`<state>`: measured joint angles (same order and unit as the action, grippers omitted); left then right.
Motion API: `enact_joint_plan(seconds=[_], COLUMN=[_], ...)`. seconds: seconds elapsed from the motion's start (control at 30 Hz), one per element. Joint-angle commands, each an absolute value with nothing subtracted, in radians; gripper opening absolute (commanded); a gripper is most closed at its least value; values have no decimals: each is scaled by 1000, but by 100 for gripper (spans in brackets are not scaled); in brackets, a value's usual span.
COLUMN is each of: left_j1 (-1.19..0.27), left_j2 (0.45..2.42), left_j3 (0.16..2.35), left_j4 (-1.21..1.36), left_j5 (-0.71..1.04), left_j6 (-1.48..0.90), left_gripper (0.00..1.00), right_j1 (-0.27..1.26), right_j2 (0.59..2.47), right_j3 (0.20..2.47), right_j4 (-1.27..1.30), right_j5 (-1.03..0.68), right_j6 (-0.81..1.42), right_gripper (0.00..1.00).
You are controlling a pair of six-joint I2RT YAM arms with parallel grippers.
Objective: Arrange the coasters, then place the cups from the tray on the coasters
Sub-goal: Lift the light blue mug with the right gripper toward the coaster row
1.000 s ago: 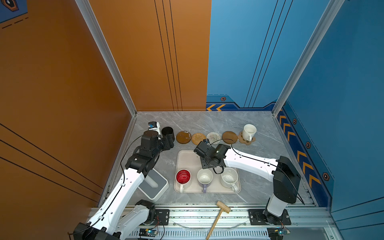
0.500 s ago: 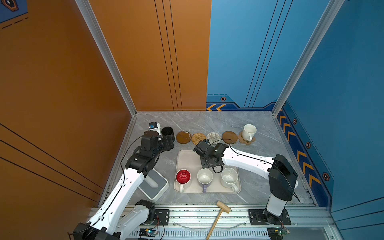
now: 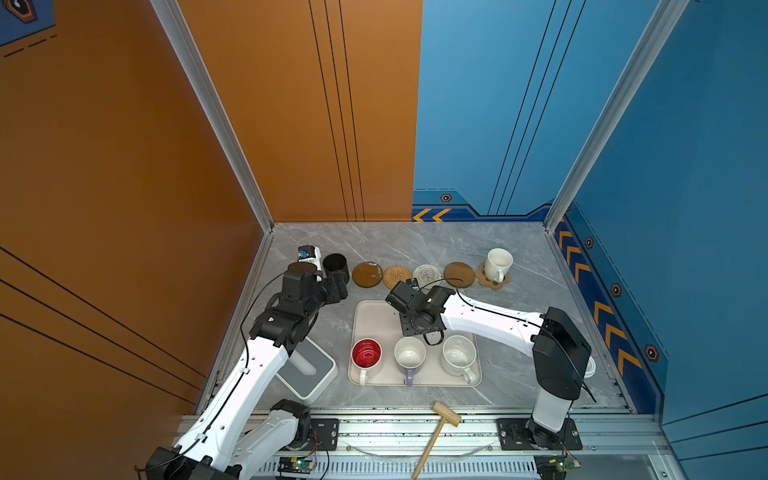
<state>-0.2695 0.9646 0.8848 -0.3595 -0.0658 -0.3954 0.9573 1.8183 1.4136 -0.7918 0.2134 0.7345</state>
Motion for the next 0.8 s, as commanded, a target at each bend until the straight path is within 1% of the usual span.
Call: enact_joint_plan(seconds=[0.0, 0.37, 0.77], left_j1=[-279, -279, -279], left_j2=[944, 948, 951], left_j3=[906, 908, 904], left_j4=[-387, -387, -387], left_j5=[-64, -61, -64], left_j6=[-369, -370, -371], left_gripper=[77, 77, 77], right_j1=[947, 941, 933], right_j2=[1840, 1853, 1851], right_j3=[1437, 1442, 1435], right_j4=[-793, -793, -792], right_j5=[222, 222, 221], right_j6=[755, 762, 767], right_gripper=[42, 39, 37])
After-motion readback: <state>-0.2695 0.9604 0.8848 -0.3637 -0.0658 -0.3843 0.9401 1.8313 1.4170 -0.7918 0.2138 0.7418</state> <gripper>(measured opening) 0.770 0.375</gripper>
